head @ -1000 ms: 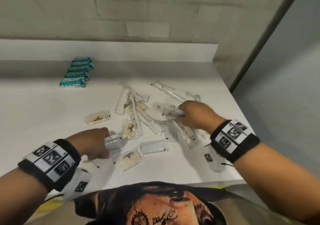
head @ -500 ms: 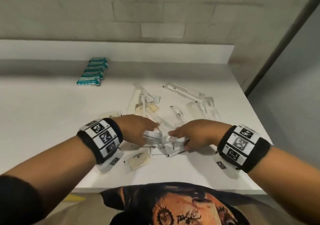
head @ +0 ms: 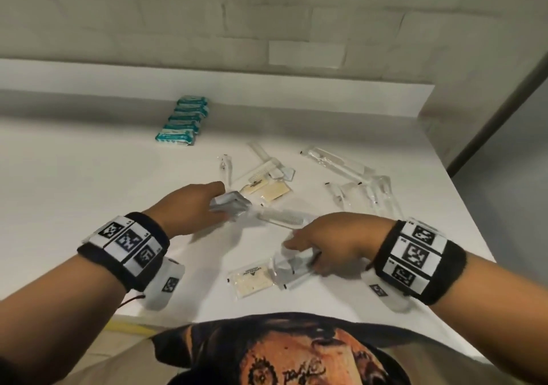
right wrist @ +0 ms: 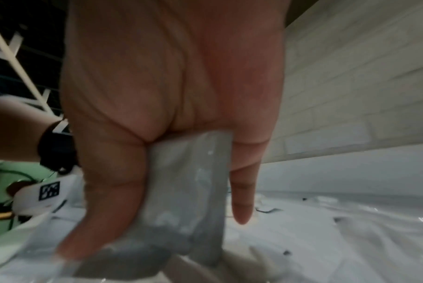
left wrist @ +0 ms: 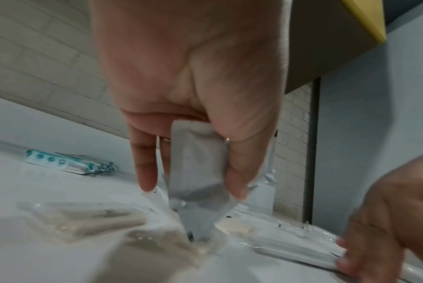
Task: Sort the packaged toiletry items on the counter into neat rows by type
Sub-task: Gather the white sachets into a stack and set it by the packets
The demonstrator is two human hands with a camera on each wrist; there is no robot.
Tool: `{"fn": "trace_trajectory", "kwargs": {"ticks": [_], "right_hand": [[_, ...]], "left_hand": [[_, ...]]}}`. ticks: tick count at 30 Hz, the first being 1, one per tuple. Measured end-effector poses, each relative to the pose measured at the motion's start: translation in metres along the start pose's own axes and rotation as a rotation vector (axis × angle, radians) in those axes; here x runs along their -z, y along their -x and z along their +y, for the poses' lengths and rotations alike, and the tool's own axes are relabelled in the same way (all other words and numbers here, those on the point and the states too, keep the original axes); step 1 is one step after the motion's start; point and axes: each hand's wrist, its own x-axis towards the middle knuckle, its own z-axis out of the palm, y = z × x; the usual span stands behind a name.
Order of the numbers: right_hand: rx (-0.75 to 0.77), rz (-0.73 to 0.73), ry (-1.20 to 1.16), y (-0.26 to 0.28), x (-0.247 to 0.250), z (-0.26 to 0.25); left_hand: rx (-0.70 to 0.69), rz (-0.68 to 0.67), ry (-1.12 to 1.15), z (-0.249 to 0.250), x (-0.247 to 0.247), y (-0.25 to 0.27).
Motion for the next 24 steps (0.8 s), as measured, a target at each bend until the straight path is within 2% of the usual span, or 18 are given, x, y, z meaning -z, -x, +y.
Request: {"fn": "trace_trajectory", "kwargs": {"ticks": [3,7,10,14,16,17,20,22,24], "right_hand": [[-0.058,0.078,-0.124,-0.002,0.018,0.005],[-0.222,0.257,-0.162,-0.038,0.055,0.023],[-0.258,0.211,-0.181,-0.071,0.061,0.022],[-0.105,0.059,-0.159,-0.083,0.050,-0.003],[-0.110,0.035,-0.226,-0.075,0.045,-0.001],[-0.158,0.065,-0.253,-0.068,0.046,0.002],[-0.326,0.309,-0.332,-0.047,0.049,0.018],[-0.322,0.519,-0.627,-0.037,0.051,0.022],[-0.222,0.711,-0.936,-0.037,0.055,0.016]], "left_hand": [[0.064,0.099,0.101,-0.011,0.008,-0.005],[0.083,0.081,0.111,-0.013,0.015,-0.025],[-0.004,-0.007,0.065,-0.007,0.015,-0.048],[-0.102,-0.187,-0.022,-0.004,0.012,-0.067],[-0.099,-0.223,-0.098,-0.009,0.011,-0.068],[-0.097,-0.190,-0.102,-0.012,0.011,-0.067],[-0.071,0.024,0.037,-0.014,0.016,-0.067],[0.022,0.114,0.314,-0.007,0.021,-0.072],[0.032,0.099,0.719,0.005,0.021,-0.076]]}}
